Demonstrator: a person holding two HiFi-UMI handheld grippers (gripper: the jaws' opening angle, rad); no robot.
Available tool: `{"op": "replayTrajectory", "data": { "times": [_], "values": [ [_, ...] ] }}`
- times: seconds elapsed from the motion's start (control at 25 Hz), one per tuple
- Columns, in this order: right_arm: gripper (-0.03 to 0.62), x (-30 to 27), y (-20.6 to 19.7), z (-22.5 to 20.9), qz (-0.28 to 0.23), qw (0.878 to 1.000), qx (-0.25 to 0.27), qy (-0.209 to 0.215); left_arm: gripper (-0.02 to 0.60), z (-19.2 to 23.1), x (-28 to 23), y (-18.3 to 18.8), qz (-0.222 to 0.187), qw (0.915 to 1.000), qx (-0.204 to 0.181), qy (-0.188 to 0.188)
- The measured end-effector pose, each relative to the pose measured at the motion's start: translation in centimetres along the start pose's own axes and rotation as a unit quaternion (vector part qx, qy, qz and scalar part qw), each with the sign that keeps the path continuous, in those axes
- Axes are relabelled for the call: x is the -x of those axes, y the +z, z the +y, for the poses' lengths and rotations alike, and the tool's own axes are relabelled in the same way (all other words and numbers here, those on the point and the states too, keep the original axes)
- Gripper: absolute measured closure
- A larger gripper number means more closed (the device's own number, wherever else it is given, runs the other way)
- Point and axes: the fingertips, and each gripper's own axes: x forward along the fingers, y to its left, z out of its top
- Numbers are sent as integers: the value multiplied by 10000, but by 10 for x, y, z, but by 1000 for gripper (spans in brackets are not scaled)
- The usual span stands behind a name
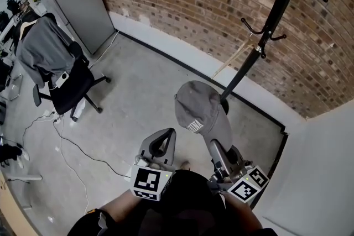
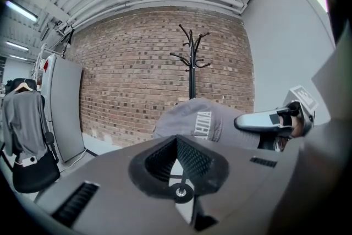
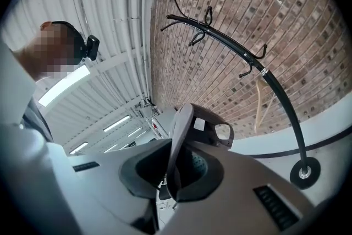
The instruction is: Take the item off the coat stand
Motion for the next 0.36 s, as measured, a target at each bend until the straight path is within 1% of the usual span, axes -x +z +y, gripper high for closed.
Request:
{"op": "replayTrajectory", "data": {
  "times": [0.2,0.36],
  "values": [
    [563,-1,-2,11,-54,9999,77,55,555,5,11,4,-165,9999,-41,25],
    [563,3,-11,23,-82,9999,97,85,555,8,30,-5,-22,9999,-9,109]
  ]
}}
